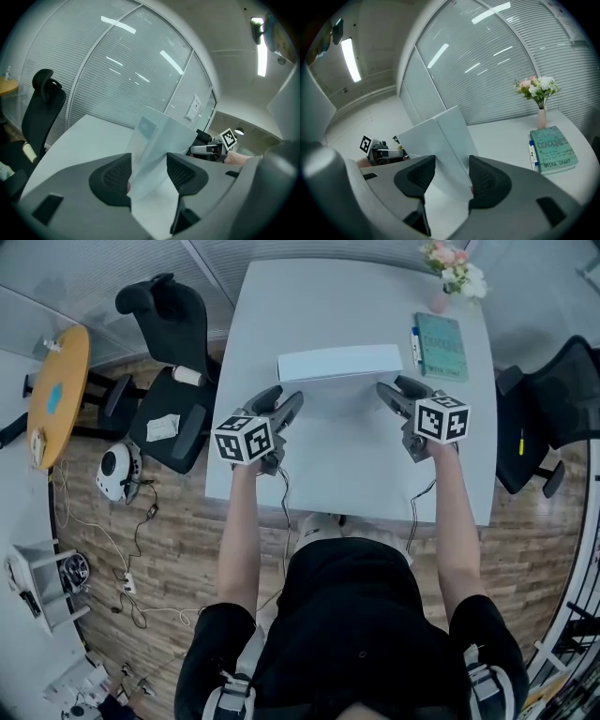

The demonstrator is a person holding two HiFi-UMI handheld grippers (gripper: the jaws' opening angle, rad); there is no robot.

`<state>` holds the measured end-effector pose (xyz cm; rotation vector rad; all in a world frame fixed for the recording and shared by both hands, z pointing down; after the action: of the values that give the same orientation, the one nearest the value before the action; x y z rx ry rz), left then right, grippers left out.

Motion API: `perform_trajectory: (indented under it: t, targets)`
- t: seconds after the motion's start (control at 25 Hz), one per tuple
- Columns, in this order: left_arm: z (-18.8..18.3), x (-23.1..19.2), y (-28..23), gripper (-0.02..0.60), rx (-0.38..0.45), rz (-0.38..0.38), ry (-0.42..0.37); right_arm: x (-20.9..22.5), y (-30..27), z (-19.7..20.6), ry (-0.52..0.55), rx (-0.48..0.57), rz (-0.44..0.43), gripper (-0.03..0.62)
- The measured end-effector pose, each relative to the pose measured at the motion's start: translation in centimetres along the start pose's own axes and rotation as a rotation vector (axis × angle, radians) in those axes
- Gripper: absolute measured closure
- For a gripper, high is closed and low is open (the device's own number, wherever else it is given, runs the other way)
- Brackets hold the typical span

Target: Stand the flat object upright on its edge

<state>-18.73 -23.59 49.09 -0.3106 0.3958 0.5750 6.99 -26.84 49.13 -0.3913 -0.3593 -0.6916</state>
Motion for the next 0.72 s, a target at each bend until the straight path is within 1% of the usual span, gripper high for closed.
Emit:
perform_trajectory:
  t: [0.44, 0.6, 0.72]
  targets:
    - [-0.9, 1.0, 2.2, 0.339, 0.045, -0.058, -0.014, -0.9, 1.8, -0.5, 0.017, 0.011, -0.006, 0.356]
    - [-0.8, 2.3, 3.5, 0.339, 0.063, -0.062, -0.019, -1.3, 3.3, -0.4, 0.011, 0.027, -0.005, 0.358]
    - [-0.1, 4.1, 4.3, 0.339, 0.074, -0.064, -0.016, -2.1, 4.8, 0.1, 0.014, 0.029, -0.022, 0.358]
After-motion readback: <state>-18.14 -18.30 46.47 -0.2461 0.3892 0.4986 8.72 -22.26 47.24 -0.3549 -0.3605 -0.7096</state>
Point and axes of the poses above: the fingertips, and each gripper's own axes: y backward along the fingers, x to its right, z out of its underside, the point moved 4 cm from there along y, backward along the fingers, and after that the axes turned 13 degrees about x, right-handed, at the moved point
